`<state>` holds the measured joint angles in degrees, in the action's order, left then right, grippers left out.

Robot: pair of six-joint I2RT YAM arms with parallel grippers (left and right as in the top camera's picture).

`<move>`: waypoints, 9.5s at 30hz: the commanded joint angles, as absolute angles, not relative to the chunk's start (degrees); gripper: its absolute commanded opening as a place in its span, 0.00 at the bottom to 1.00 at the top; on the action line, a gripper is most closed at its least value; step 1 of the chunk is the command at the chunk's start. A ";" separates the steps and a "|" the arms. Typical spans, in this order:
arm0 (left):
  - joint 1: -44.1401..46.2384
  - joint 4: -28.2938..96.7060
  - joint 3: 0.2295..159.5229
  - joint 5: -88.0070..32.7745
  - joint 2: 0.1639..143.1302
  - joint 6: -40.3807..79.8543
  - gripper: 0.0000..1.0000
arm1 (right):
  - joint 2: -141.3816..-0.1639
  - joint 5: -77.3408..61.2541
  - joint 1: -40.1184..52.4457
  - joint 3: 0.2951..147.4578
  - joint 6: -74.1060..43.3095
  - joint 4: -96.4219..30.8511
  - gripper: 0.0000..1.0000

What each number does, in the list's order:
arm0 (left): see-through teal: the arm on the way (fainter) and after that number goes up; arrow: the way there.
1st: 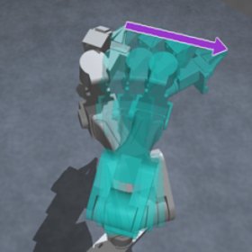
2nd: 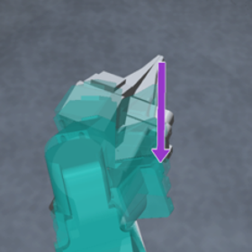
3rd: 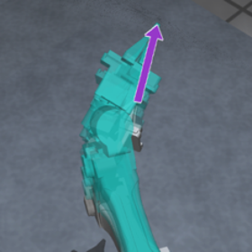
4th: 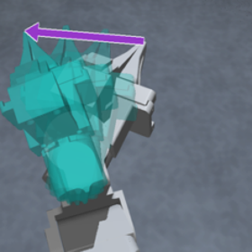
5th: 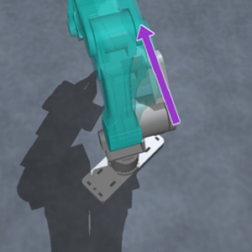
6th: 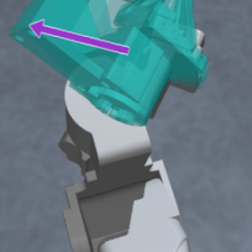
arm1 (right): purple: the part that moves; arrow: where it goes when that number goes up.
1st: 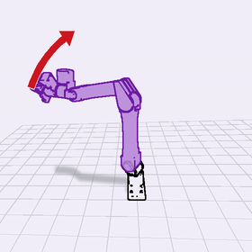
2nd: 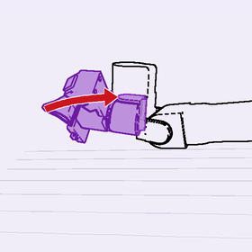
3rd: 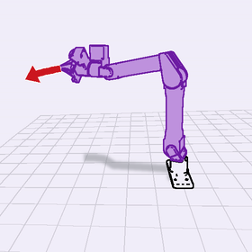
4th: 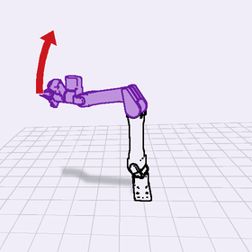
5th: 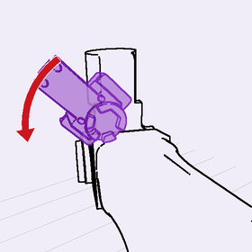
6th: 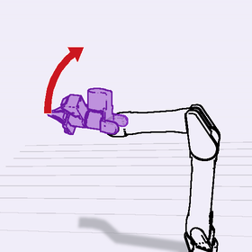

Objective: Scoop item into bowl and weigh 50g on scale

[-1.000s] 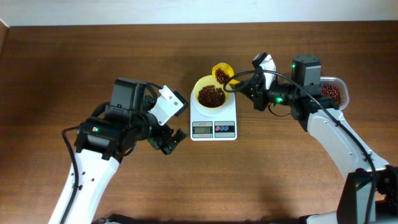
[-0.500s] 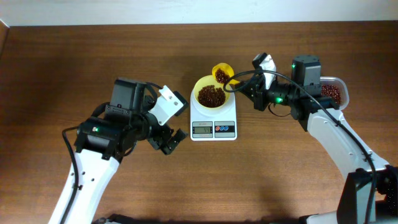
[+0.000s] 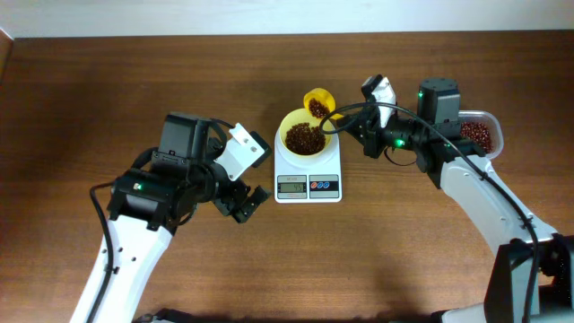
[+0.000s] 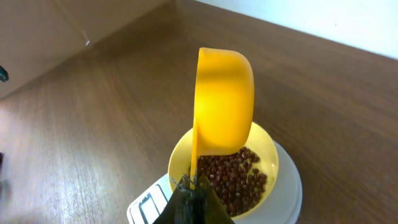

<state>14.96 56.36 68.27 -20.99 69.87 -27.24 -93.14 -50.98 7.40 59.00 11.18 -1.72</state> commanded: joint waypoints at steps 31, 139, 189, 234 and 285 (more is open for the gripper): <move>14.72 56.27 69.47 -21.17 69.65 -27.99 0.99 | -95.46 -49.52 8.99 59.16 11.55 0.08 0.04; 14.72 56.27 69.47 -21.17 69.65 -27.99 0.99 | -79.00 -13.28 -25.43 59.18 29.95 -22.44 0.04; 14.72 56.27 69.47 -21.17 69.65 -27.99 0.99 | -76.29 -27.77 -17.63 45.89 -7.90 -63.24 0.52; 14.72 56.27 69.47 -21.17 69.65 -27.99 0.99 | -44.88 -26.57 -17.63 45.89 -1.89 -72.25 0.99; 14.72 56.27 69.47 -21.17 69.65 -27.99 0.98 | -0.19 -14.28 -3.70 0.32 -9.72 0.40 0.99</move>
<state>14.96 56.36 68.27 -20.99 69.87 -27.24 -0.80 -14.79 -4.23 0.73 -9.26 0.32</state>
